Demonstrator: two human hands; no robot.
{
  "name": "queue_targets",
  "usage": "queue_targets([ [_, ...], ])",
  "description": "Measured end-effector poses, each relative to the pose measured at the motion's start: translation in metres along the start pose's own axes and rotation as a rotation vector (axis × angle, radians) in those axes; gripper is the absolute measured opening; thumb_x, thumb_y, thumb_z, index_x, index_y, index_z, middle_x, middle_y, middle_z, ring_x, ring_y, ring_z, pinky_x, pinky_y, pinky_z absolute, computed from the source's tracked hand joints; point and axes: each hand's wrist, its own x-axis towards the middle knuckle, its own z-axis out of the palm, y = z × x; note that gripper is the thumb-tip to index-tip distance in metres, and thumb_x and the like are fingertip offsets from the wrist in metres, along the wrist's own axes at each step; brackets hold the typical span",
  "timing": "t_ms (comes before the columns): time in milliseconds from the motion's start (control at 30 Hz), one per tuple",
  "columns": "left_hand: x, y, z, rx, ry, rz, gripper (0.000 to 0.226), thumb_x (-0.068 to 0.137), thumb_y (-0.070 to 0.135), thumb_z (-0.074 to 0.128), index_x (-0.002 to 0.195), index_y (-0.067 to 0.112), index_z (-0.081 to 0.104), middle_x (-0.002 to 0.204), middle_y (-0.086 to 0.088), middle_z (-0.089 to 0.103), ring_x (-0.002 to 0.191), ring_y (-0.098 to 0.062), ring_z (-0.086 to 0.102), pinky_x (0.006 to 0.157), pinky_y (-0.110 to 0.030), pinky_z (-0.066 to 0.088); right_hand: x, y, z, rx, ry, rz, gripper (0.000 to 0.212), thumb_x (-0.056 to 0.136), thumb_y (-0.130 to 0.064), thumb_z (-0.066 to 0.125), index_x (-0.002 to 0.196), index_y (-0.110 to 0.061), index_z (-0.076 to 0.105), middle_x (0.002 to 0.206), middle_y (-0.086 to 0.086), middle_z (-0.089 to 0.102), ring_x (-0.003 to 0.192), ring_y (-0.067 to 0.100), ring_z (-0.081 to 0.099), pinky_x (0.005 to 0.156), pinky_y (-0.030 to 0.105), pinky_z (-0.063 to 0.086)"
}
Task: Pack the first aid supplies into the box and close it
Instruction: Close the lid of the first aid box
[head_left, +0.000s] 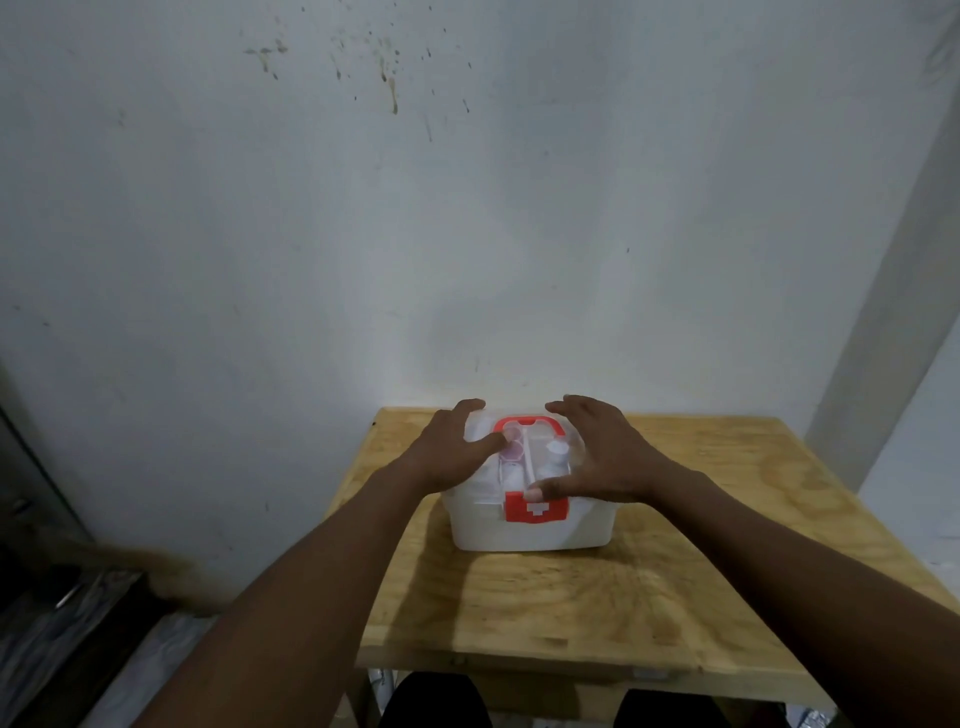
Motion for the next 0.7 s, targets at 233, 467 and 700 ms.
queue_targets([
  [233,-0.017,-0.001,0.002,0.291,0.272,0.238,0.065,0.09,0.061,0.035,0.14,0.024,0.055,0.146,0.001,0.054,0.127,-0.02,0.056,0.097,-0.035,0.05,0.001,-0.002,-0.005,-0.088,-0.114,0.008,0.134,0.044,-0.084,0.072,0.153,-0.033,0.012,0.164,-0.002,0.012,0.15,0.027,0.01,0.119,0.053,0.022],
  [467,-0.033,-0.011,0.006,0.572,0.256,0.415,0.08,0.089,0.074,0.031,0.148,0.022,0.048,0.155,-0.002,0.047,0.145,-0.023,0.04,0.11,-0.04,0.042,0.001,0.003,-0.001,-0.125,-0.114,-0.006,0.142,0.038,-0.089,0.069,0.153,-0.034,0.008,0.164,-0.002,0.007,0.15,0.027,0.006,0.119,0.052,0.021],
  [700,-0.036,-0.007,-0.011,0.707,0.074,0.4,0.118,0.064,0.096,0.041,0.157,0.025,0.025,0.166,0.0,0.026,0.153,-0.023,0.022,0.115,-0.048,0.039,0.004,0.003,0.0,-0.13,-0.114,0.001,0.143,0.037,-0.089,0.069,0.154,-0.033,0.009,0.164,-0.001,0.009,0.15,0.028,0.007,0.118,0.052,0.022],
])
